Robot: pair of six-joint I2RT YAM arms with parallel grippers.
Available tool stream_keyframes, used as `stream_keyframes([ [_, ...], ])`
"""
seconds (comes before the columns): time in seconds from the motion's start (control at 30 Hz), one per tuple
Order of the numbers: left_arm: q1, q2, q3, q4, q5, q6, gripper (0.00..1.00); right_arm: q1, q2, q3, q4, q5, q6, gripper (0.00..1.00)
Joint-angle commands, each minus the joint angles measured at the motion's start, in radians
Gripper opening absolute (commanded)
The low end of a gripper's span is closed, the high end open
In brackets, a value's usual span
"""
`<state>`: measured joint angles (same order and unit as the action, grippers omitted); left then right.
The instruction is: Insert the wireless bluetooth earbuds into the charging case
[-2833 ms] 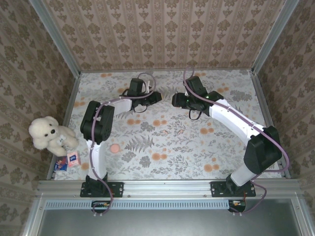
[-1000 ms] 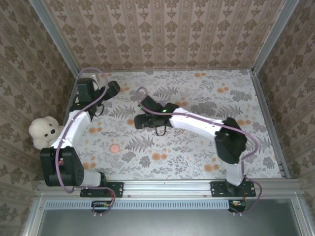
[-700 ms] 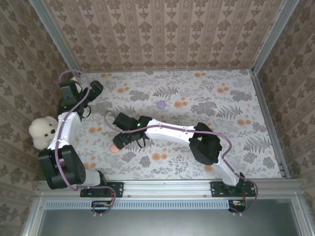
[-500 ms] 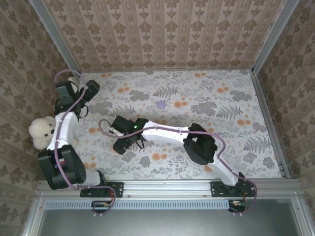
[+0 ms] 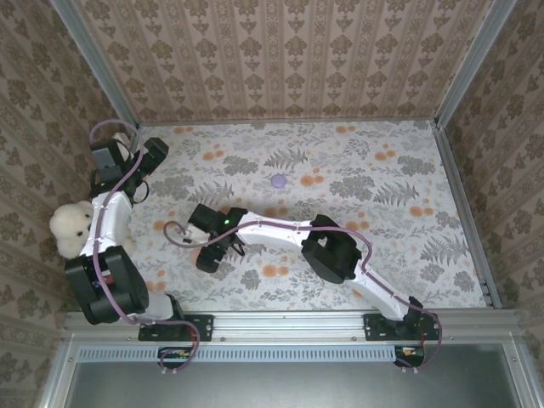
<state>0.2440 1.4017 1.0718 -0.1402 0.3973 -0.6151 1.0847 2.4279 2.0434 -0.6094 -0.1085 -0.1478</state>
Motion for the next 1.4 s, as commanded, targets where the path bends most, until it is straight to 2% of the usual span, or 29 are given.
stream_keyframes([
  [0.0,0.008,0.010,0.032,-0.007,0.018,-0.014,1.00,0.007,0.043,0.050,0.002,-0.064,-0.020,0.91],
  [0.27,0.008,0.023,0.031,-0.004,0.023,-0.014,1.00,0.008,0.097,0.105,-0.004,-0.103,-0.008,0.90],
  [0.6,0.008,0.028,0.023,0.010,0.029,-0.025,1.00,0.012,0.131,0.129,-0.001,-0.056,-0.013,0.84],
  [0.97,0.009,0.034,0.023,0.019,0.032,-0.034,1.00,0.055,0.114,0.084,0.057,0.041,-0.018,0.66],
  [1.2,0.008,0.037,0.021,0.025,0.042,-0.038,1.00,0.057,0.067,0.038,0.050,0.110,0.018,0.46],
  [1.37,0.003,0.046,0.022,0.032,0.067,-0.038,1.00,0.051,-0.020,-0.080,0.067,0.161,0.079,0.42],
])
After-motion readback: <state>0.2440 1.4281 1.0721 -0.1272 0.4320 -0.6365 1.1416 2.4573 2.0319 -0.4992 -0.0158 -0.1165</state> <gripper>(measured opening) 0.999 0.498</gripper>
